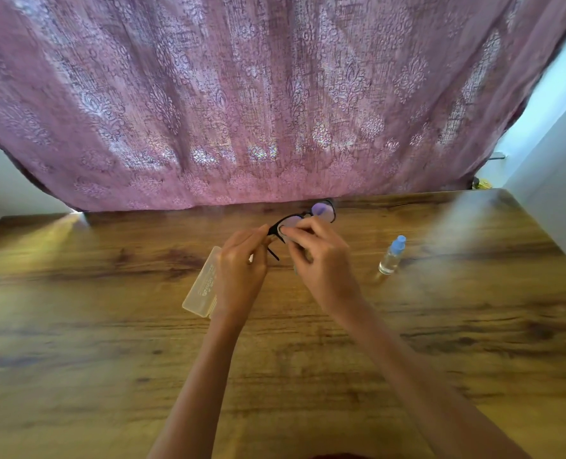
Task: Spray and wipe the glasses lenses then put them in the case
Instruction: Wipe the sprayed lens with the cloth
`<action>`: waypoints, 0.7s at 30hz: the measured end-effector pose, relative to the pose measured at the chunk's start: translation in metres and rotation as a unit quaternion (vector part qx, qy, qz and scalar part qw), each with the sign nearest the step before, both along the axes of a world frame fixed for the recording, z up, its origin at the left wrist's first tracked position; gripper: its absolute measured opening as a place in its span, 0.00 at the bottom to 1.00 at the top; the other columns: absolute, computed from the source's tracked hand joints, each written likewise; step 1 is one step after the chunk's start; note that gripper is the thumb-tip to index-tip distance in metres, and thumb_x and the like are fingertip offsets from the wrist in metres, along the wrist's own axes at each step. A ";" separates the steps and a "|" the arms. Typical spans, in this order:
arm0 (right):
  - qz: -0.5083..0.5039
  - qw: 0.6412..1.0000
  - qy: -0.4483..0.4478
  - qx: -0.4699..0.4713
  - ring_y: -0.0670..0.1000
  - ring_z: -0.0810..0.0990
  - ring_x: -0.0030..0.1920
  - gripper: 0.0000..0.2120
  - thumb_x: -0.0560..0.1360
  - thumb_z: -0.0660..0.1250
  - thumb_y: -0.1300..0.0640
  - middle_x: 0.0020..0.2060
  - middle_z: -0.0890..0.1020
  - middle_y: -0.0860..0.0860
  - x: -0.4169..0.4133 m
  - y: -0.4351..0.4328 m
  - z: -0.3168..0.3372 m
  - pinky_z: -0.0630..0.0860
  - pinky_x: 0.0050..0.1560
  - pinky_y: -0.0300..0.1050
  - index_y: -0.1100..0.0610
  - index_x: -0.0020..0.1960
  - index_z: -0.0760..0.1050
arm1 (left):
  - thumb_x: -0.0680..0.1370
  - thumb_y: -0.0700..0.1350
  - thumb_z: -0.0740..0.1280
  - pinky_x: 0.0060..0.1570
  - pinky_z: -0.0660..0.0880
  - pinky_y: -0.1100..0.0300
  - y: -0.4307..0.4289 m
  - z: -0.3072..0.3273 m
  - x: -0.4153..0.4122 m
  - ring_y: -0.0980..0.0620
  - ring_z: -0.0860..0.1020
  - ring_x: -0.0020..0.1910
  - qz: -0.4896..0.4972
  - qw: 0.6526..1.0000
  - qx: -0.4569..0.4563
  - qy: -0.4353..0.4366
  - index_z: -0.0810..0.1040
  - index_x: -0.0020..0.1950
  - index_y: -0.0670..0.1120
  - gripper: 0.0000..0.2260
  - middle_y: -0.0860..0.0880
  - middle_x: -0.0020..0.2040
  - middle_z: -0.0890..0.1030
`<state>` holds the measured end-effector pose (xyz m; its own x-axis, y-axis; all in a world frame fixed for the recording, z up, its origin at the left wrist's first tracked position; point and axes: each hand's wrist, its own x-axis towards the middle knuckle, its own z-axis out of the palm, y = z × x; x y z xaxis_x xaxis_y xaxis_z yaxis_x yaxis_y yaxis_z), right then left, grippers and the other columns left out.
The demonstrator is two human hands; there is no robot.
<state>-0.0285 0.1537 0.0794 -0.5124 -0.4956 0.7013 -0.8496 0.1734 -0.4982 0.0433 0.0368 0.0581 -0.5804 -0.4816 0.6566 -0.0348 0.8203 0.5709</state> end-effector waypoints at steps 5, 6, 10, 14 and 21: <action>0.008 1.000 -0.002 0.006 0.54 0.80 0.42 0.07 0.71 0.71 0.70 0.41 0.81 0.58 -0.005 -0.001 0.004 0.79 0.45 0.47 0.67 0.49 0.82 | 0.70 0.27 0.68 0.46 0.66 0.77 -0.001 0.000 -0.001 0.56 0.76 0.41 0.003 1.000 -0.009 0.004 0.83 0.52 0.38 0.13 0.45 0.41 0.83; 0.010 1.000 0.000 0.009 0.54 0.80 0.41 0.07 0.71 0.71 0.70 0.41 0.80 0.58 -0.004 0.002 0.002 0.79 0.44 0.48 0.66 0.49 0.82 | 0.71 0.27 0.68 0.46 0.66 0.77 -0.002 0.000 -0.001 0.55 0.76 0.41 0.008 1.000 -0.004 0.005 0.83 0.52 0.37 0.13 0.44 0.41 0.83; 0.012 1.000 -0.004 0.026 0.54 0.79 0.40 0.08 0.70 0.72 0.70 0.40 0.80 0.58 0.000 0.012 -0.005 0.78 0.42 0.48 0.67 0.50 0.82 | 0.71 0.28 0.69 0.45 0.69 0.72 -0.005 -0.001 -0.001 0.54 0.79 0.41 0.019 1.000 0.004 0.004 0.83 0.50 0.37 0.11 0.45 0.42 0.84; 0.015 0.999 -0.001 0.028 0.54 0.80 0.42 0.09 0.71 0.72 0.69 0.41 0.80 0.58 -0.001 0.009 -0.002 0.79 0.43 0.48 0.66 0.51 0.82 | 0.71 0.28 0.70 0.47 0.69 0.73 -0.002 0.000 -0.001 0.55 0.78 0.44 0.002 1.000 -0.011 0.003 0.83 0.51 0.37 0.11 0.44 0.44 0.84; -0.023 1.000 -0.003 0.007 0.55 0.80 0.42 0.08 0.72 0.70 0.68 0.41 0.79 0.58 -0.018 0.002 0.004 0.79 0.43 0.48 0.67 0.51 0.82 | 0.71 0.27 0.69 0.49 0.66 0.78 0.001 0.001 0.000 0.54 0.78 0.42 0.002 1.000 -0.008 0.008 0.83 0.51 0.36 0.11 0.44 0.42 0.84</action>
